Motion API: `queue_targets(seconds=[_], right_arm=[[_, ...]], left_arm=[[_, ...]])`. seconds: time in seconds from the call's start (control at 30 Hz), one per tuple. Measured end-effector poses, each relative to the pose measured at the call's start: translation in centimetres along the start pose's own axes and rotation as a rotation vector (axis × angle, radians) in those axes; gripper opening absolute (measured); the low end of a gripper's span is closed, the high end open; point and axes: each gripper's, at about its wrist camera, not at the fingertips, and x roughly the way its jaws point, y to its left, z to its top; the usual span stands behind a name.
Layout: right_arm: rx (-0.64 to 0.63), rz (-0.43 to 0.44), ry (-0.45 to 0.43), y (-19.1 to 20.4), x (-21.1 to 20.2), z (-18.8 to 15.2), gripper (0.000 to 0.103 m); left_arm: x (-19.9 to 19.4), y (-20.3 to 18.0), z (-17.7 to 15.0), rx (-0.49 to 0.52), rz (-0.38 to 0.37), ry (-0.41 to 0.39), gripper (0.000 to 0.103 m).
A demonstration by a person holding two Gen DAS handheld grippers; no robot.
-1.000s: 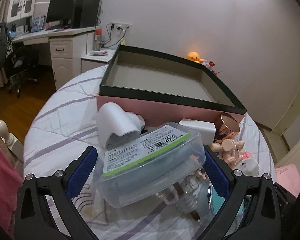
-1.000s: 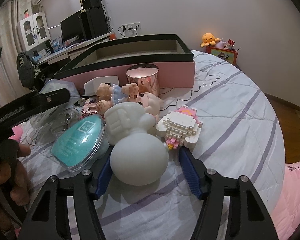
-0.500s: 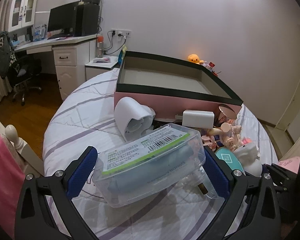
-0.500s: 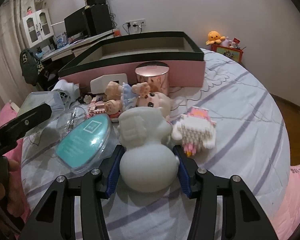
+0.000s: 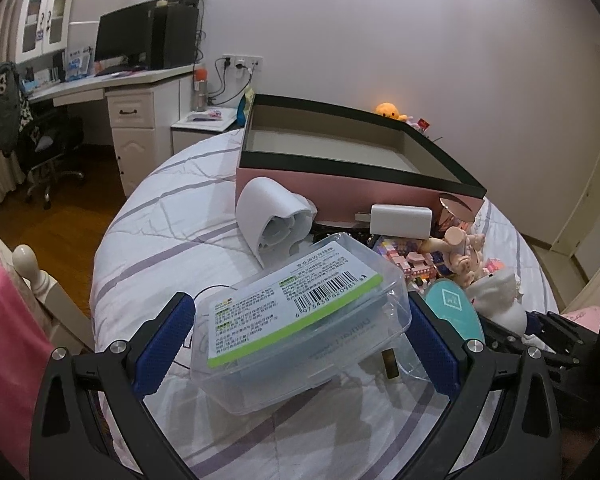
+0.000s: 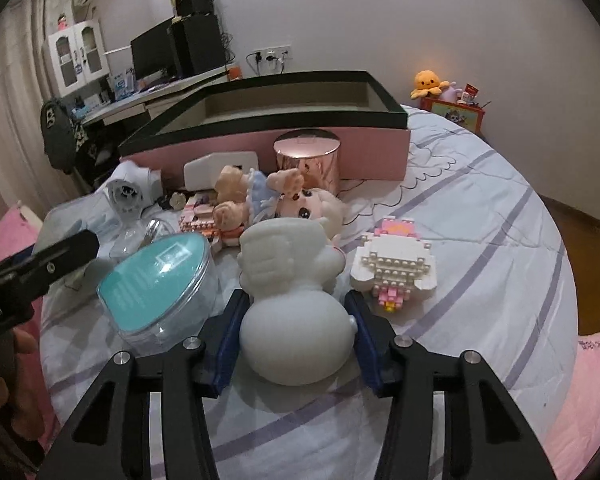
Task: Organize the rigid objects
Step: 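Grasp the clear barcode box with the left tool while the right tool grasps the white snowman figure, then lower the clear box and snowman into the pink box while opening both tools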
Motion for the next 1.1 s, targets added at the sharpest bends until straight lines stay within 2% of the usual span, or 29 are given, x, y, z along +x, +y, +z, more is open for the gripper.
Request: queue_targets(seconds=[0.43,0.6,0.73,0.9,1.1], right_arm=[[-0.005,0.084,-0.061,0.7,-2.8,1.3,0.050],[-0.008,0.115,-0.092,1.0,-4.1,3.3,0.050],[-0.016,0.116,-0.119,1.0,-4.5,5.9,0.050],[-0.018,0.108,-0.139,0.6,-3.6,10.3,0.050],[-0.002,0.096,-0.120,-0.4,-0.7,15.0,0.050]], left_arm=[[-1.4,0.1,0.6,0.017,-0.001,-0.041,0.102],[-2.7,0.0,1.6,0.026,-0.005,-0.067,0.102],[-3.6,-0.2,3.9,0.039,-0.004,-0.095,0.102],[-3.8,-0.4,8.5,0.056,0.011,-0.142,0.102],[-0.4,-1.3,13.9,0.066,0.012,-0.145,0.102]])
